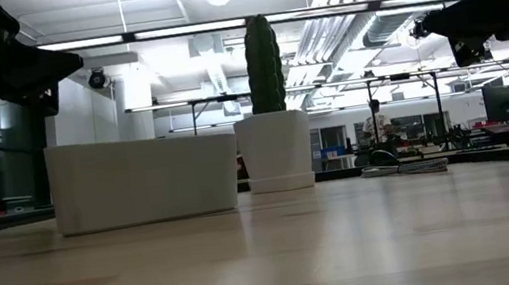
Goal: Pick and place USB-C Cables
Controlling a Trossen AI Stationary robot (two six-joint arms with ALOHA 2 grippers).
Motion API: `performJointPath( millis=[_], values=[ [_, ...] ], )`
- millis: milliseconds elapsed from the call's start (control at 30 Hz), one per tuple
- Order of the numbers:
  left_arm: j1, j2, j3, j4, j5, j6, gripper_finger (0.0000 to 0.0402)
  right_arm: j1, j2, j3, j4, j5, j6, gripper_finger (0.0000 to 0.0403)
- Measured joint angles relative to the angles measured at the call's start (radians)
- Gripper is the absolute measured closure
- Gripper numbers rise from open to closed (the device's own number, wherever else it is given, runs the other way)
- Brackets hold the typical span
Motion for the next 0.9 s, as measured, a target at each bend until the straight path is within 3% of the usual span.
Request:
performJointPath(
  millis=[167,400,733,900],
  values=[
    [0.0,0.0,0.0,0.081,0.0,-0.013,0.0398,0.0,0.0,0.0,0.0,0.0,0.0,0.0402],
    [0.0,0.0,0.0,0.226,0.0,-0.15,0.0398,0.0,0.0,0.0,0.0,0.0,0.0,0.0402],
    [0.0,0.0,0.0,0.23,-0.004,-0.177,0.0398,0.0,0.0,0.0,0.0,0.0,0.0,0.0402],
    [0.0,0.004,0.0,0.301,-0.167,-0.305,0.0399,0.0,0.0,0.0,0.0,0.0,0.0,0.0402]
  ],
)
